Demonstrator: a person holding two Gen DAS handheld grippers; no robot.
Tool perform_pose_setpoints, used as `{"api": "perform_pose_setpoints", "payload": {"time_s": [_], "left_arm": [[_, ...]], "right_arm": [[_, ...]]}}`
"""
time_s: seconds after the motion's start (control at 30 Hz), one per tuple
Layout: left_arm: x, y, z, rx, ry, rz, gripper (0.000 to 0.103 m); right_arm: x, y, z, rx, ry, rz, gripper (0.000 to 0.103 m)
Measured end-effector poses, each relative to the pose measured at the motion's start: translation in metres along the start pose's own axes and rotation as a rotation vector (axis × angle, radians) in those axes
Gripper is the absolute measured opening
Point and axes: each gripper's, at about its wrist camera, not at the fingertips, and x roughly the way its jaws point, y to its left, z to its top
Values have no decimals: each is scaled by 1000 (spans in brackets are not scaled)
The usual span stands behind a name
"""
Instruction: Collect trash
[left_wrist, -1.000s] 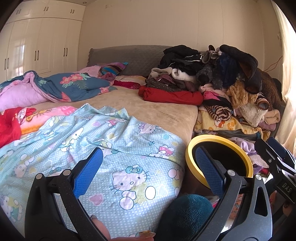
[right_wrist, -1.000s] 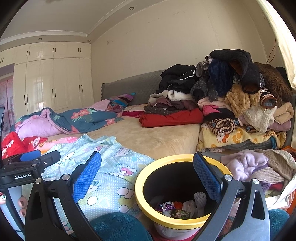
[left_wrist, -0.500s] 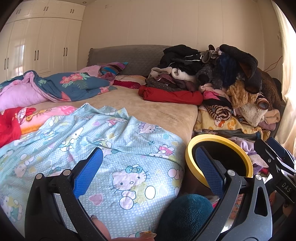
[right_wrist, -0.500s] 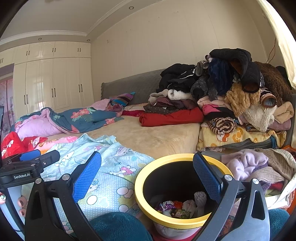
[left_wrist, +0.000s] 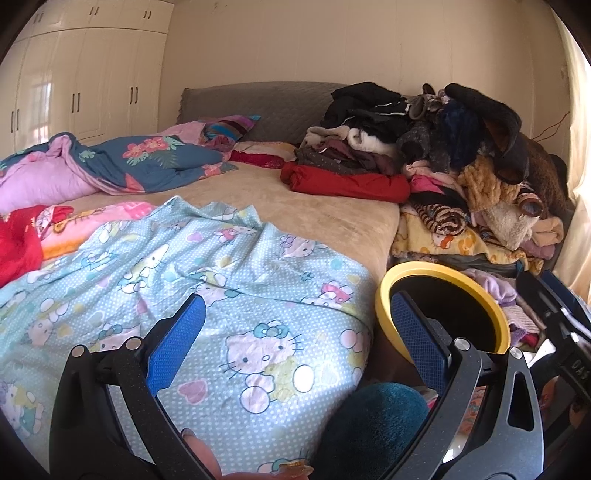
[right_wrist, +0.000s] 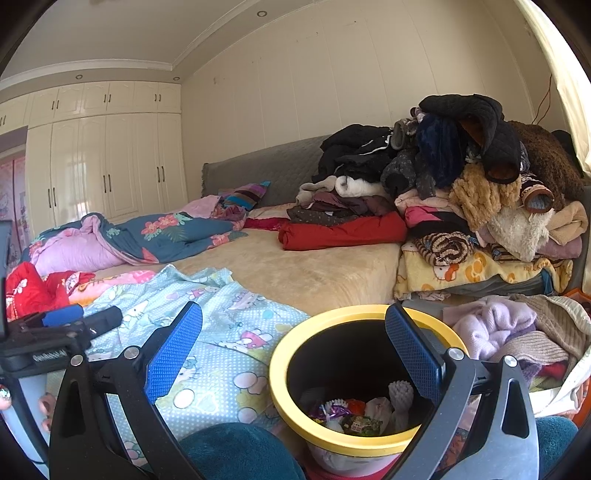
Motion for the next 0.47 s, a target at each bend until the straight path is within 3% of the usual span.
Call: {"api": "perform_pose_setpoints", "payload": {"time_s": [0.13, 0.23, 0.4, 0.47], "left_arm": [[7, 25, 4, -66, 39, 20, 92], [11, 78, 8, -166, 72, 119, 92], [-4, 223, -6, -357, 131, 482, 92], [-18, 288, -21, -401, 173, 687, 92]], "right_arm": [[15, 23, 11, -20, 21, 73, 97], [40, 71, 19, -57, 72, 202, 97], [93, 228, -6, -253, 298, 568, 97], [107, 299, -34, -359, 424, 708, 97]]}}
